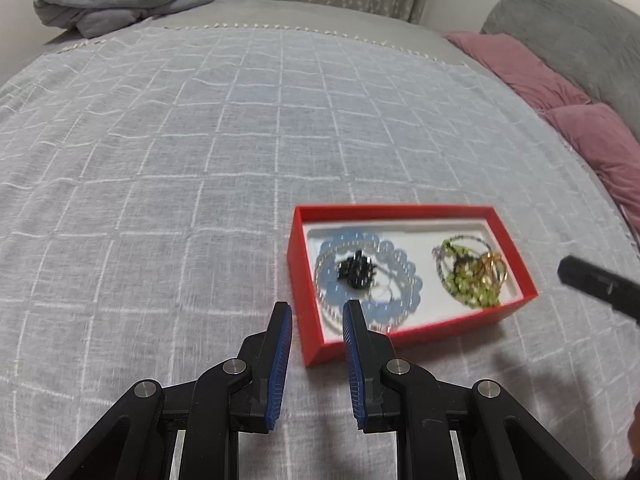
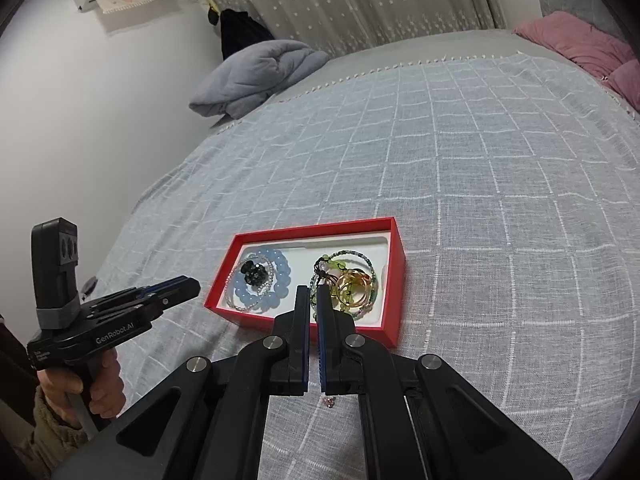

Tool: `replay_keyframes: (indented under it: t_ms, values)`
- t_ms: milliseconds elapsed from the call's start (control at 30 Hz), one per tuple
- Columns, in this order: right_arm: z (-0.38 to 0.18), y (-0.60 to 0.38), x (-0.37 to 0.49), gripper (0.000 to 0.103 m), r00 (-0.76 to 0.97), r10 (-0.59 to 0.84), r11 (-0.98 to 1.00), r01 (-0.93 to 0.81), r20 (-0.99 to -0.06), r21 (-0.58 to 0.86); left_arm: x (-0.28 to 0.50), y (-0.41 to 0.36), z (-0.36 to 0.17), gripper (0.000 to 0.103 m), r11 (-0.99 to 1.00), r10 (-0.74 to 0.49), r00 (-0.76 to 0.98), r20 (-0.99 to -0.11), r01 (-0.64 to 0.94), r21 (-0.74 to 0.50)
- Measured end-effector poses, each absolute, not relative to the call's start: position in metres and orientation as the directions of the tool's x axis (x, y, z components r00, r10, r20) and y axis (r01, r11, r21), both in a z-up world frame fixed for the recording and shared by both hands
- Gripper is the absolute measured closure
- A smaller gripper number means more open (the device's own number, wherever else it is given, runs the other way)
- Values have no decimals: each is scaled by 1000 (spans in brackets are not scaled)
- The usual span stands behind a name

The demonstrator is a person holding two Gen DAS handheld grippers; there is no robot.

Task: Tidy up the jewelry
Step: 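Grasp the small pink-stone earring with the right tool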

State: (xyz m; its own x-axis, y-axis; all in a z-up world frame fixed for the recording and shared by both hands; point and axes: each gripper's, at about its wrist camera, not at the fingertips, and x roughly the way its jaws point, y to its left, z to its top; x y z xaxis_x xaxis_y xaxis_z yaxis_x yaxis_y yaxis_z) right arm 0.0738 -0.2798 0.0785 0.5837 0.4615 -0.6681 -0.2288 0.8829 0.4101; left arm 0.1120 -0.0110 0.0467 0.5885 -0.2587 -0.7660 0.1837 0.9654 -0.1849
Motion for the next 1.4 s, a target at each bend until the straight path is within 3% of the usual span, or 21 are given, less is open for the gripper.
replay_keyframes:
  t_ms: [633,733,800,833,1133,1400]
  values:
    - [70,-264,65,99,505,443,896,-278,-741,346,97,-32,3,78,950,-292,431,-853,232,-208]
    - [61,-258,66,87,454,449,891,-295,-769,346,97,-34,-3,78,951,-293,425,-856,223,-215]
    - [51,-255,68,70,403,469,880,-292,-786,375,98,-30,-4,78,952,-297,426,-854,201,-231]
    - [48,-253,69,69,391,460,884,-291,-797,367,98,-29,-5,78,950,-305,424,-853,192,-245]
    - [27,-237,63,68,314,386,899,-339,-868,277,100,-8,-5,78,930,-364,420,-831,114,-350]
    - [6,-217,51,69,285,274,898,-417,-919,139,106,-3,-4,78,930,-362,421,-832,101,-353]
